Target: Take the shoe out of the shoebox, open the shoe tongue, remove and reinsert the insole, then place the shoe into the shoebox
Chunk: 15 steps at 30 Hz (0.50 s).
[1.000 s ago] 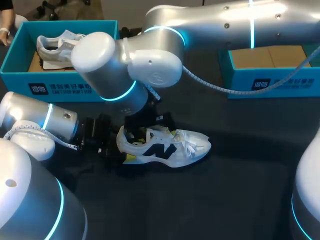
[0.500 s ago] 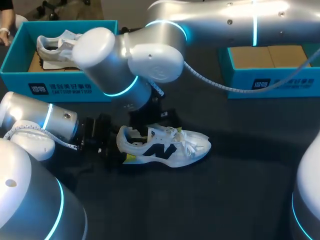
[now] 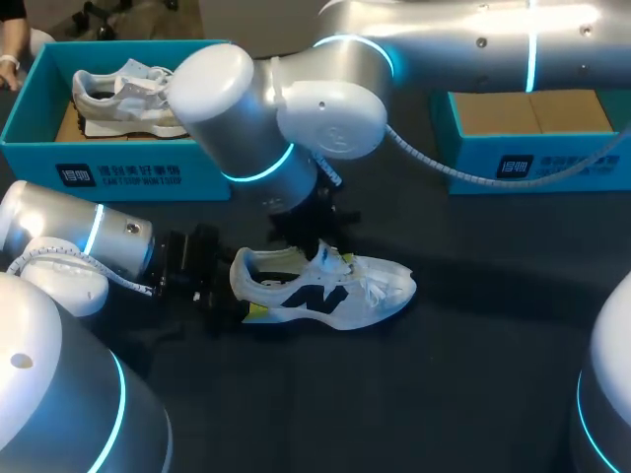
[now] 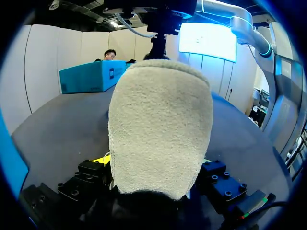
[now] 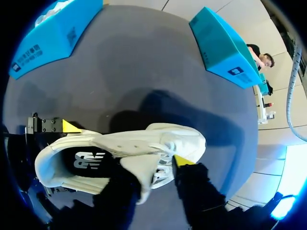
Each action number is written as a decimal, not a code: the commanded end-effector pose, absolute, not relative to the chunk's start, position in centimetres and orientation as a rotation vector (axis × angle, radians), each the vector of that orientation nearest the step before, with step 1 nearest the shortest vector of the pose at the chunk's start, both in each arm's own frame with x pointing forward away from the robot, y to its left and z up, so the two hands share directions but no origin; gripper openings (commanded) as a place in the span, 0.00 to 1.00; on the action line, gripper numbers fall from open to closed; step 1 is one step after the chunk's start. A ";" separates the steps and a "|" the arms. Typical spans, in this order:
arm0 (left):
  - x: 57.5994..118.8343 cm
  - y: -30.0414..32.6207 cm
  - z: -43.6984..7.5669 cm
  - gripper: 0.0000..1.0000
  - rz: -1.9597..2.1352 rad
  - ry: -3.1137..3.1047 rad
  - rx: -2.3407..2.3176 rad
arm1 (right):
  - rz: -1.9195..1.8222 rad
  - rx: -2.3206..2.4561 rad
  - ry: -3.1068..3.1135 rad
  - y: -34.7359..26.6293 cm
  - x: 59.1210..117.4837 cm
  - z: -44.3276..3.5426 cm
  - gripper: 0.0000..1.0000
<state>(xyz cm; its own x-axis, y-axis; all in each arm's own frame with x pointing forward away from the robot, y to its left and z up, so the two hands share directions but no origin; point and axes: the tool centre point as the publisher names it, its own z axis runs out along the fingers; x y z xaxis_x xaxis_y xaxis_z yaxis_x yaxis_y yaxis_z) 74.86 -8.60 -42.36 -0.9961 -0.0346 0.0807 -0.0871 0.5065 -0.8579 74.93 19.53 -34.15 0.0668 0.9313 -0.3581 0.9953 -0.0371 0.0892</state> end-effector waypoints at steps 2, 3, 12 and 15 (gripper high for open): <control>74.9 -8.5 -42.3 0.00 1.525 -2.683 0.110 | -0.206 2.257 1.666 18.8 74.5 -34.2 0.00; 74.9 -8.5 -42.3 0.00 1.525 -2.683 0.110 | -0.204 2.259 1.666 18.8 74.5 -34.2 0.00; 74.9 -8.5 -42.3 0.00 1.525 -2.683 0.110 | -0.186 2.289 1.665 18.4 75.2 -34.2 0.00; 74.9 -8.5 -42.3 0.00 1.525 -2.683 0.110 | -0.190 2.294 1.666 18.2 75.2 -34.4 0.00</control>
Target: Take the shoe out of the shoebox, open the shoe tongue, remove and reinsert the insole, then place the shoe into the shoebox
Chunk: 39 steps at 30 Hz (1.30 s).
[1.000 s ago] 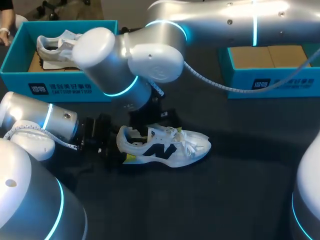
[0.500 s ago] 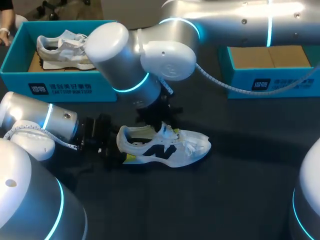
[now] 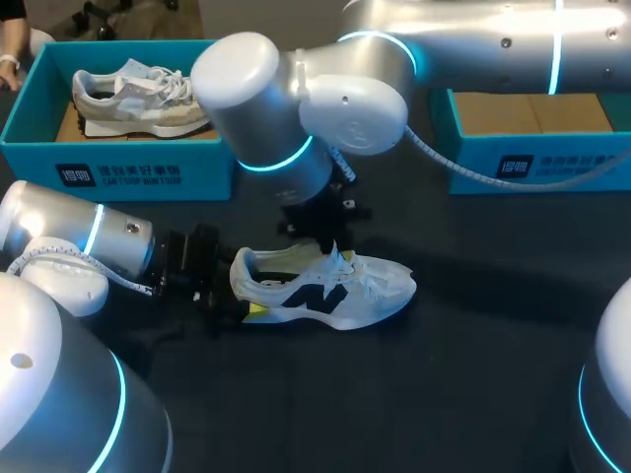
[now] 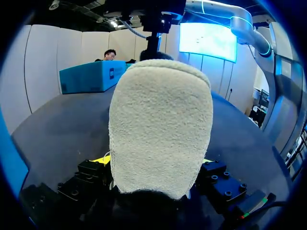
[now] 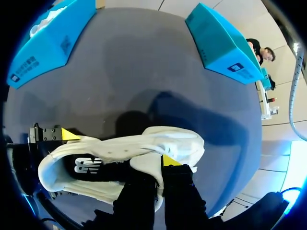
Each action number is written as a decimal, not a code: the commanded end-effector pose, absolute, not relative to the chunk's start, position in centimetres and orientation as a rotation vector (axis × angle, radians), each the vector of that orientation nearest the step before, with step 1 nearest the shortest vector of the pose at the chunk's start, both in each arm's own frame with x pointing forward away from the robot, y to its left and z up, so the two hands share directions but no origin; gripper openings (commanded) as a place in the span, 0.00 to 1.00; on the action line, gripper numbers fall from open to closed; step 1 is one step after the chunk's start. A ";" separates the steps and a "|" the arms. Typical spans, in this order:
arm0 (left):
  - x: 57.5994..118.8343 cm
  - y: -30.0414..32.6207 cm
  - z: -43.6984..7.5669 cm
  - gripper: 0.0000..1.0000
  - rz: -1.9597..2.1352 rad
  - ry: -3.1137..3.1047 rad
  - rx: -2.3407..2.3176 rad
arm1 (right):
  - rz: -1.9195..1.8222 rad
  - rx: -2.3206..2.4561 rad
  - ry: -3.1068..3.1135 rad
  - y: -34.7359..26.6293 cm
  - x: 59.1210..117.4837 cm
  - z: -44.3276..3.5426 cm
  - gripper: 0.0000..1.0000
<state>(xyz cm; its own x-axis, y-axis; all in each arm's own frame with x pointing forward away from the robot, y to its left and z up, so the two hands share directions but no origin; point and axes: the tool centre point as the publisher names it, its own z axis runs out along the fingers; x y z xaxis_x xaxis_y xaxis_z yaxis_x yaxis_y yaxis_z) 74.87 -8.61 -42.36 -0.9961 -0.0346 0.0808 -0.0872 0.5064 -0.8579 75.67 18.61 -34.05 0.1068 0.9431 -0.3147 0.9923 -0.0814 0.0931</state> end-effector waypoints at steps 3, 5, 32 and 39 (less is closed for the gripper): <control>74.9 -8.5 -42.3 0.00 1.525 -2.683 0.110 | -0.196 2.306 1.659 17.7 75.1 -34.4 0.00; 74.9 -8.5 -42.3 0.00 1.525 -2.683 0.110 | -0.197 2.312 1.653 17.4 74.9 -34.4 0.00; 74.9 -8.5 -42.3 0.00 1.525 -2.683 0.110 | -0.253 2.348 1.539 12.3 74.0 -34.3 0.43; 74.9 -8.5 -42.3 0.00 1.525 -2.683 0.110 | -0.279 2.370 1.509 11.1 73.9 -35.2 0.50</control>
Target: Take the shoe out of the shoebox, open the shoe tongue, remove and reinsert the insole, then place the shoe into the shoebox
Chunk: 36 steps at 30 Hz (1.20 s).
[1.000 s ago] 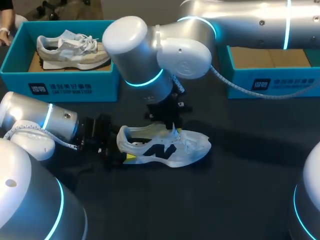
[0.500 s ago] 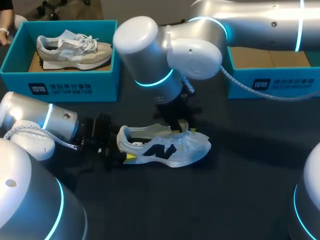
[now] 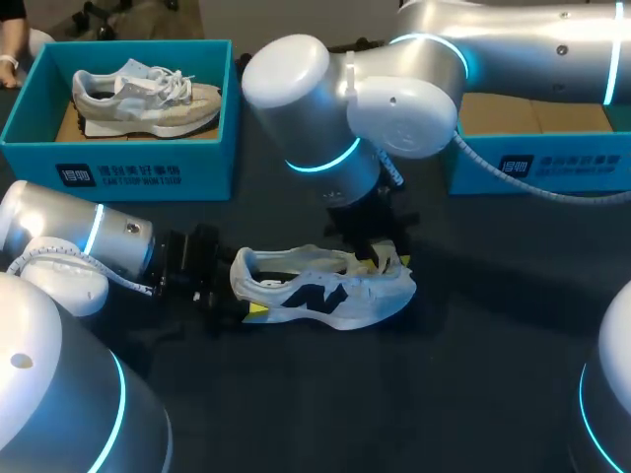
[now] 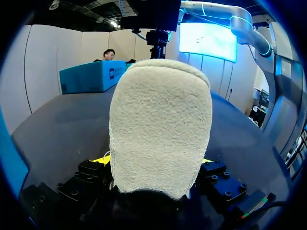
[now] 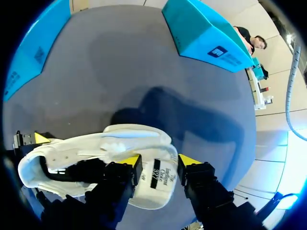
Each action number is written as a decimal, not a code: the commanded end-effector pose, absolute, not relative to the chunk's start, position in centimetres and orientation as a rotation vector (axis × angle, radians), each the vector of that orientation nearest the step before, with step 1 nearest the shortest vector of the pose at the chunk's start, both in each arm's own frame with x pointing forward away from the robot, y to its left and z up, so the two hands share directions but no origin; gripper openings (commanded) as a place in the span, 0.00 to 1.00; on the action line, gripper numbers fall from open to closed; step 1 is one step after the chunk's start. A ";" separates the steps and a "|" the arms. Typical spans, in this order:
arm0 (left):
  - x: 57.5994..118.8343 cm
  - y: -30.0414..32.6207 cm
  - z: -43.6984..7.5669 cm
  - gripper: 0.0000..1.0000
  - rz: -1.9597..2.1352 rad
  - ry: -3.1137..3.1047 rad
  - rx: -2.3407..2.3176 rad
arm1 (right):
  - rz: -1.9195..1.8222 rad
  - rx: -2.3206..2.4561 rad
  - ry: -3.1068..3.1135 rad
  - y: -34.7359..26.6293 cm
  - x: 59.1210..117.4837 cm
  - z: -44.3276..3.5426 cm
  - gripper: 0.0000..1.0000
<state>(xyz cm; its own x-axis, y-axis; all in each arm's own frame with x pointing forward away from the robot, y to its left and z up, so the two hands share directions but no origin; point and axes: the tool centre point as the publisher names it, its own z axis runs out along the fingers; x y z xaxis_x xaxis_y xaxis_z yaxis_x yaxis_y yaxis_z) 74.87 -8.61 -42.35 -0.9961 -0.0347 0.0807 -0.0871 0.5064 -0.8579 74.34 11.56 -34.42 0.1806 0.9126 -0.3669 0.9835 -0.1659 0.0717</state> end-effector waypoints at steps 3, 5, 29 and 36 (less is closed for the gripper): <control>74.9 -8.5 -42.3 0.00 1.525 -2.683 0.110 | -0.283 2.380 1.505 10.8 73.7 -35.7 0.60; 74.9 -8.5 -42.3 0.00 1.525 -2.683 0.110 | -0.286 2.384 1.503 10.7 73.7 -36.0 0.65; 74.9 -8.5 -42.3 0.00 1.525 -2.683 0.110 | -0.245 2.293 1.532 11.7 73.2 -31.8 1.00; 74.9 -8.5 -42.3 0.00 1.525 -2.683 0.110 | -0.192 2.239 1.549 12.6 73.6 -29.3 1.00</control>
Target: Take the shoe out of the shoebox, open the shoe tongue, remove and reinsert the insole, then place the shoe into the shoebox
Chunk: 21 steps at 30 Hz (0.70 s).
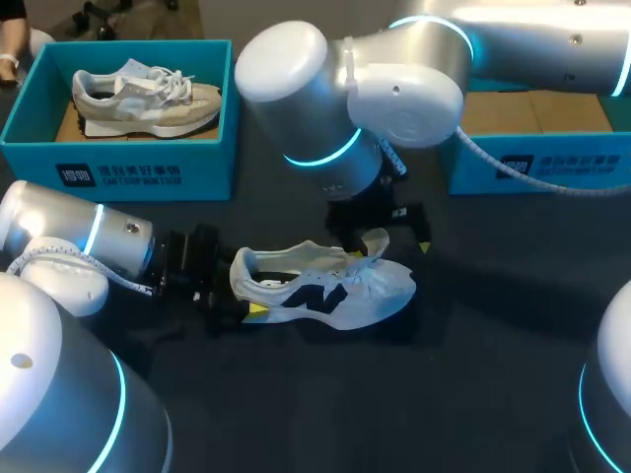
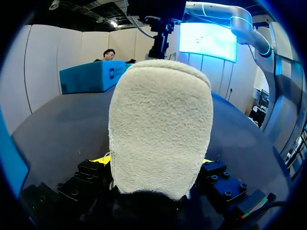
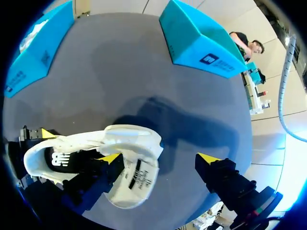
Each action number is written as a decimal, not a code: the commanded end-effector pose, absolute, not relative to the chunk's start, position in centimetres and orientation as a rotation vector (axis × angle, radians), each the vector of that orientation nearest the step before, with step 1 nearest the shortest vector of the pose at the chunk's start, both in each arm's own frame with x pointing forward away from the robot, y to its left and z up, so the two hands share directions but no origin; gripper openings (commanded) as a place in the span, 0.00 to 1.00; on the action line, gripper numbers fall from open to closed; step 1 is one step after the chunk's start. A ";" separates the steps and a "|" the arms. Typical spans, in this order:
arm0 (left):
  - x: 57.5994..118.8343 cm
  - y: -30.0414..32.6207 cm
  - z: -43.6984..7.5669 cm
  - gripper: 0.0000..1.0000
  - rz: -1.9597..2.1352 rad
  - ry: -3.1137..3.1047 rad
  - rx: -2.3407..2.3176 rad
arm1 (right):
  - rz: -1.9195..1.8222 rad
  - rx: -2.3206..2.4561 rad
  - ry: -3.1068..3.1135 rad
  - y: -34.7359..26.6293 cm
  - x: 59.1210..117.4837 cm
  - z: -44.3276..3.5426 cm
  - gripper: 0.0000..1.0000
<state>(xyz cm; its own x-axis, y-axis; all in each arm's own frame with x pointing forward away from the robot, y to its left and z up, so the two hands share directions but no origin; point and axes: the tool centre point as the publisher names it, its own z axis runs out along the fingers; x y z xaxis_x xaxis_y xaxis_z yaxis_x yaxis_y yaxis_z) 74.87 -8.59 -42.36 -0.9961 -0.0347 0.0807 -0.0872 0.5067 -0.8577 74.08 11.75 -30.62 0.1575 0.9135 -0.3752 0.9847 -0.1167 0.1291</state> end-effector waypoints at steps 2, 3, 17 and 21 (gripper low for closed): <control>74.9 -8.5 -42.3 0.00 1.525 -2.683 0.110 | -0.178 2.229 1.556 12.8 73.8 -28.9 1.00; 74.9 -8.5 -42.3 0.00 1.525 -2.683 0.110 | -0.168 2.219 1.565 12.9 73.9 -28.6 1.00; 74.9 -8.5 -42.3 0.00 1.525 -2.683 0.110 | 0.052 1.567 2.206 19.6 74.8 -26.1 1.00; 74.9 -8.5 -42.3 0.00 1.525 -2.683 0.110 | 0.078 1.392 2.322 21.0 74.5 -25.7 1.00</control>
<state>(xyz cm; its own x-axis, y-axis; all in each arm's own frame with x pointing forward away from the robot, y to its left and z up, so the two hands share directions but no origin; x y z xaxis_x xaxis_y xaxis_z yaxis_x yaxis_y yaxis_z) 74.87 -8.59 -42.37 -0.9961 -0.0346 0.0808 -0.0872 0.5067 -0.8577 74.79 20.01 -25.78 -0.1210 0.9484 -0.2930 0.9384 0.2056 0.2778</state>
